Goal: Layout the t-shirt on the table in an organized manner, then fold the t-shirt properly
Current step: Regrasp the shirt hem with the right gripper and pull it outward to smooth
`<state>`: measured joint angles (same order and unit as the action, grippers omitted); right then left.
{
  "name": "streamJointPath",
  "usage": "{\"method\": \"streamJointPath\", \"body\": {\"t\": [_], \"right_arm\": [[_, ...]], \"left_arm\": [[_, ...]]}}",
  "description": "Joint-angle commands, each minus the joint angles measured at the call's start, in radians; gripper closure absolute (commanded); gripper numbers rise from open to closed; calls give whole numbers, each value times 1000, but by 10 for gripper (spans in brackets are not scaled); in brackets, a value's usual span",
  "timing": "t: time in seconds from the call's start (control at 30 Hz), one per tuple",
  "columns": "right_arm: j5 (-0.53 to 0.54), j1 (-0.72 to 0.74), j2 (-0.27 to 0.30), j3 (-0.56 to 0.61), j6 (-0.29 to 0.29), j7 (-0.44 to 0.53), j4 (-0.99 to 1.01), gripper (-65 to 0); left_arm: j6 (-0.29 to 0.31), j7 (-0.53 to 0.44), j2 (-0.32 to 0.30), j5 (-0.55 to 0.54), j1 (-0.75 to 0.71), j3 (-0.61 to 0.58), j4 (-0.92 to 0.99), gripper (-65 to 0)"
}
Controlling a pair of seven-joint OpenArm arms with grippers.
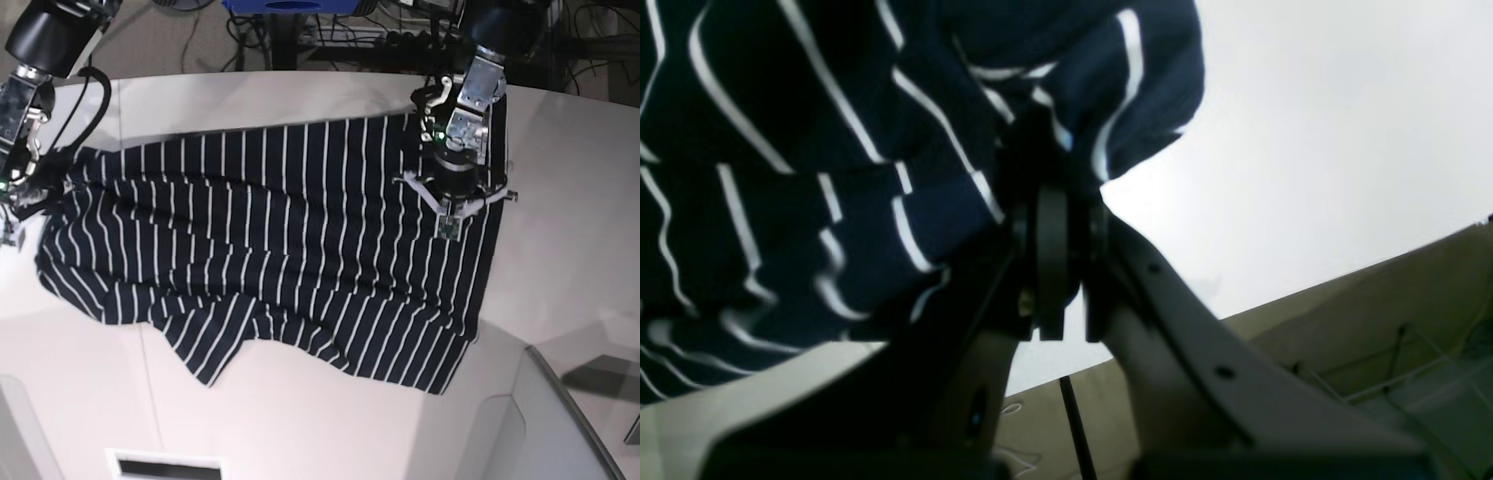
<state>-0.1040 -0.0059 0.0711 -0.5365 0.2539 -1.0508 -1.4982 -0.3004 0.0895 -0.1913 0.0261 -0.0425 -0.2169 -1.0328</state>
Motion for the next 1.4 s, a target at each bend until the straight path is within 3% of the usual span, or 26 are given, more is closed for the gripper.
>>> {"method": "streamJointPath", "body": {"t": [0.0, 0.23, 0.43, 0.53, 0.73, 0.87, 1.0, 1.13, 1.37], "right_arm": [[-4, 13, 14, -1, 0, 8, -18, 0], [-3, 20, -4, 9, 0, 8, -20, 0], [-6, 22, -35, 11, -5, -1, -106, 0], [-6, 20, -35, 11, -6, -12, -109, 0], [-6, 5, -30, 11, -6, -6, -106, 0], [-6, 5, -32, 11, -6, -6, -106, 0], [-6, 5, -35, 11, -6, -6, -106, 0], [-7, -1, -35, 11, -6, -13, -111, 0], [-7, -9, -37, 48, -8, -16, -138, 0]], "left_arm": [[8, 54, -7, -12, 26, 0, 21, 0], [10, 54, 13, -10, 148, -5, 121, 0], [10, 60, 33, -12, 160, 6, 75, 0], [7, 65, 26, -15, 117, 18, -36, 0], [11, 132, 66, -13, -89, 248, -390, 0], [13, 131, 63, -13, -175, 253, -522, 0], [53, 131, 68, -12, -184, 193, -442, 0], [56, 125, 68, -5, -176, 119, -318, 0], [56, 123, 63, -2, -150, 118, -206, 0]]}}
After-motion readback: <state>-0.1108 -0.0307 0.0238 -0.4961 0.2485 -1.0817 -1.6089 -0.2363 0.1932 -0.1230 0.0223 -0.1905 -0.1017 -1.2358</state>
